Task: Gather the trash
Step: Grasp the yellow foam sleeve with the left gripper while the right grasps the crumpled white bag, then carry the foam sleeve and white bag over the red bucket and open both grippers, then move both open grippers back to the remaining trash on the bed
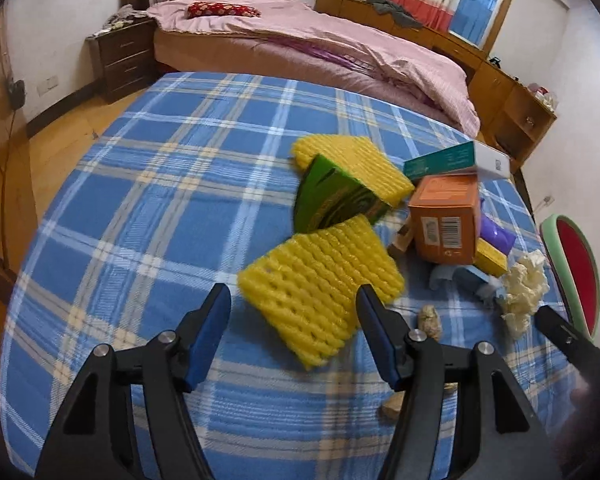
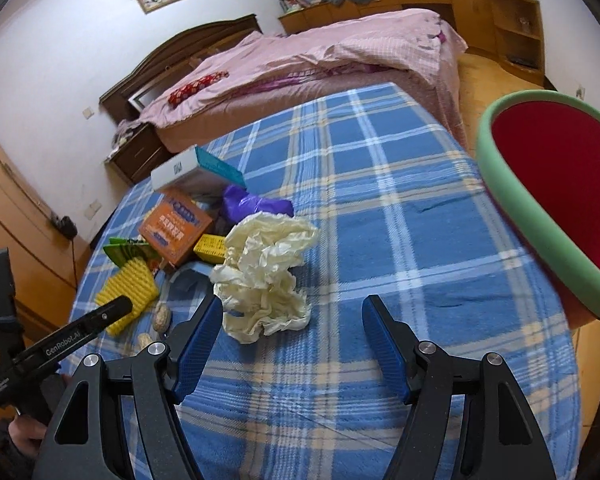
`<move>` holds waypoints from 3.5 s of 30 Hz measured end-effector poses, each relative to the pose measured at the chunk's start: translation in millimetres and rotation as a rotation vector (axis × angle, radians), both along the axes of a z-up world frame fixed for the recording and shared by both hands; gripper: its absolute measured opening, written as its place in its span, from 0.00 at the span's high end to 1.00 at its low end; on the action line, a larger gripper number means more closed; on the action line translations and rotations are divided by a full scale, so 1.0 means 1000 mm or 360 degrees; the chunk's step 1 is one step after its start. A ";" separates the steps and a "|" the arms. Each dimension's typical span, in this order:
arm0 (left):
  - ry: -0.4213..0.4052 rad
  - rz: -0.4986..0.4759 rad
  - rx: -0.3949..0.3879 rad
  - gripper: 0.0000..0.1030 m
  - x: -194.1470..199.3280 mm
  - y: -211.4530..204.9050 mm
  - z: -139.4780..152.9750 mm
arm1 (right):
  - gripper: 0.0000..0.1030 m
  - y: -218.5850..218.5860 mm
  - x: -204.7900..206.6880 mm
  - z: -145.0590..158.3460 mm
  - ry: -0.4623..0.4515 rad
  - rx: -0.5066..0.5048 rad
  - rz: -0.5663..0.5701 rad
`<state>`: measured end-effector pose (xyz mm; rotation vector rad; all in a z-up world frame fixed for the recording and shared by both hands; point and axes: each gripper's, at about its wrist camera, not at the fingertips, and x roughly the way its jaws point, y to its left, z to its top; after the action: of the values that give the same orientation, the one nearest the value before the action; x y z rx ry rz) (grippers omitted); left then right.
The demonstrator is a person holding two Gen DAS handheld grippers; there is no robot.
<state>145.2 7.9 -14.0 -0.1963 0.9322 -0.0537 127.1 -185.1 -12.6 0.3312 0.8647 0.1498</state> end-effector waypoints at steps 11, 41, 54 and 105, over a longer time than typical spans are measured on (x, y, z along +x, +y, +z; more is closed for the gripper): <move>-0.0068 -0.0173 -0.0146 0.88 -0.004 -0.011 0.002 | 0.29 0.006 0.007 -0.004 -0.0029 -0.0030 0.0003; -0.0333 -0.0319 -0.0359 0.89 -0.078 -0.018 0.068 | 0.97 -0.016 -0.082 0.048 -0.0295 -0.0016 -0.0111; -0.0268 -0.0545 -0.0391 0.89 -0.060 -0.079 0.074 | 0.97 -0.058 -0.106 0.069 -0.0415 0.0013 -0.0286; -0.0139 -0.0916 -0.0260 0.60 -0.003 -0.263 0.061 | 0.61 -0.179 -0.105 0.035 -0.0335 0.0147 -0.0744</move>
<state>142.4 -255.0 47.5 -0.0700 0.8731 -0.6662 21.9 -364.0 22.6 0.5841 0.5553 -0.2077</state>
